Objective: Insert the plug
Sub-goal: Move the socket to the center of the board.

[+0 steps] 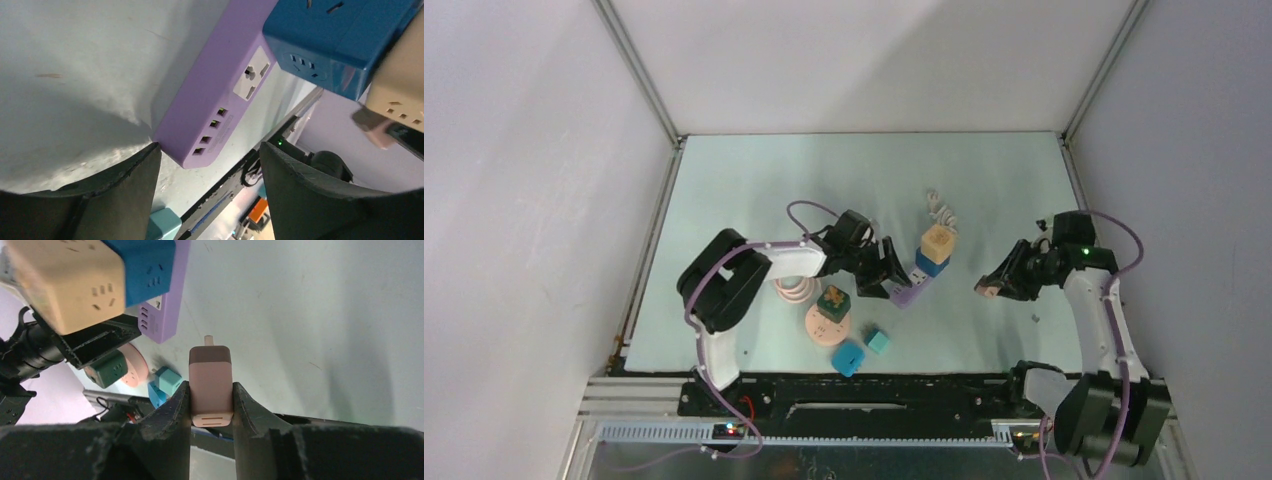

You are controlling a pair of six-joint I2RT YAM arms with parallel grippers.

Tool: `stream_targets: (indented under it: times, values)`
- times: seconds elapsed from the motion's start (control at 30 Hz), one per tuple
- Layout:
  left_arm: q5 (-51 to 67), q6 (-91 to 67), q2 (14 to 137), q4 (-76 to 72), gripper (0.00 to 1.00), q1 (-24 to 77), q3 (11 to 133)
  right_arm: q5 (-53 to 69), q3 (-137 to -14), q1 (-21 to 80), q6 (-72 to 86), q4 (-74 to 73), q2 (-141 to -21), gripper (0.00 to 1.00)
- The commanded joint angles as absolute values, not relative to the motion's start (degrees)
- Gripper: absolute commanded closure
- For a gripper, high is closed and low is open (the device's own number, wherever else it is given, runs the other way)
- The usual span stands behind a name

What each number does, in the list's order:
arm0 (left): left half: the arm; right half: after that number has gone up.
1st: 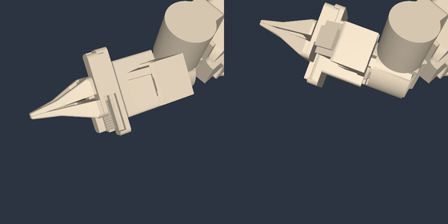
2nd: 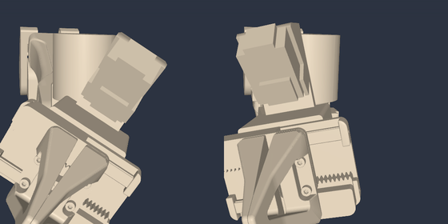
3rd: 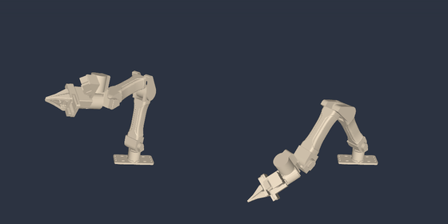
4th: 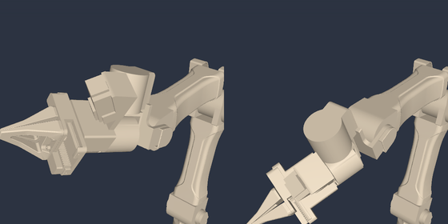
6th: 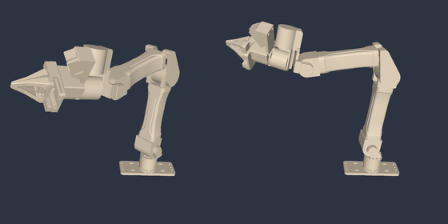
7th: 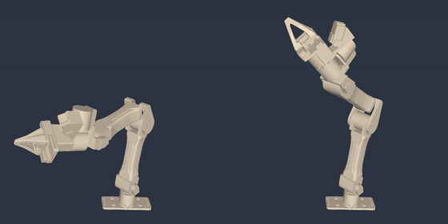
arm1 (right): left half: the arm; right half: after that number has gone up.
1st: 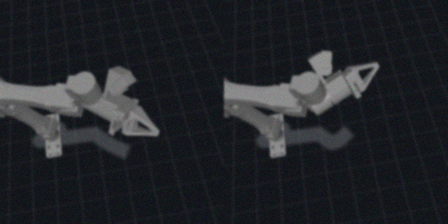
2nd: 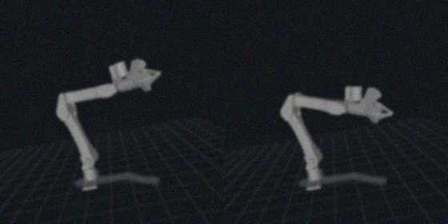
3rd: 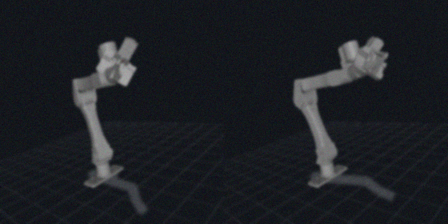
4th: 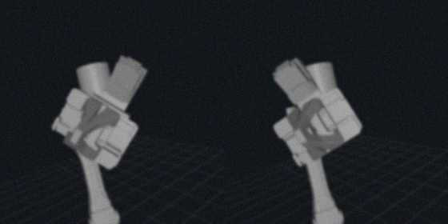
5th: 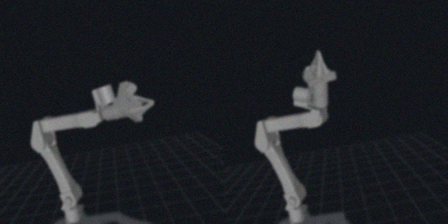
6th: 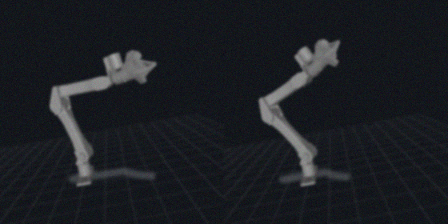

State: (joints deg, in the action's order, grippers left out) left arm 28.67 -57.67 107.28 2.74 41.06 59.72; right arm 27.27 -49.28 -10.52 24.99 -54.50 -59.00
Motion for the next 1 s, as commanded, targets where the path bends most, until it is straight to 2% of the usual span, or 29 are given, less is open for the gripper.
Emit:
stream_targets:
  times: [0.0,0.27,0.5,0.7,0.97]
  values:
    - [34.8,-62.8,110.3,-4.7,0.25,43.5,62.4,32.8,-46.1,-9.6,24.9,-47.3,-64.9,1.0]
    - [38.3,-71.0,115.6,-15.5,0.31,47.4,64.8,31.4,-46.4,-4.5,26.9,-34.3,-83.1,1.0]
    - [39.5,-72.7,116.9,-18.7,0.31,48.2,66.0,31.7,-54.4,-2.0,21.1,-34.1,-93.9,1.0]
    - [38.4,-73.8,116.2,-21.5,0.32,47.7,64.5,25.3,-56.9,-1.6,17.7,-41.2,-91.4,1.0]
    - [30.8,-63.7,108.3,-10.4,0.33,45.2,63.3,21.6,-57.0,-0.5,15.3,-51.2,-81.6,1.0]
